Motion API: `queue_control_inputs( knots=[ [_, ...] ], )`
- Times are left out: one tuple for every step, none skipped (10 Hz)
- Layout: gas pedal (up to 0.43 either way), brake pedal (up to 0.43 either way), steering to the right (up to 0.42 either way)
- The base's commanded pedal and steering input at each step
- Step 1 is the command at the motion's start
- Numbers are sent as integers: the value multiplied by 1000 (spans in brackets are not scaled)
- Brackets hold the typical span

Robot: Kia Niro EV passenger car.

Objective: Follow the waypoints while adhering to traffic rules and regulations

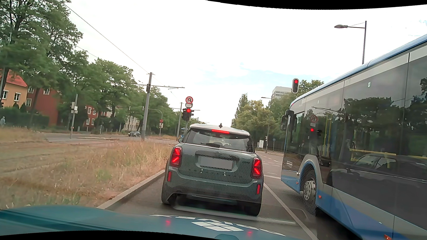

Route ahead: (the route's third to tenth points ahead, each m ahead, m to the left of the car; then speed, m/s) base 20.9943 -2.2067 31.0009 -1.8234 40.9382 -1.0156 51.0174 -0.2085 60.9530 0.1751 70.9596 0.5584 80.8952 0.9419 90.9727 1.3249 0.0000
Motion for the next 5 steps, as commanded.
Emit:
queue_control_inputs(
  knots=[
    [0,226,-3],
    [0,226,-3],
    [0,226,-3],
    [0,226,-3],
    [0,226,-3]
  ],
)
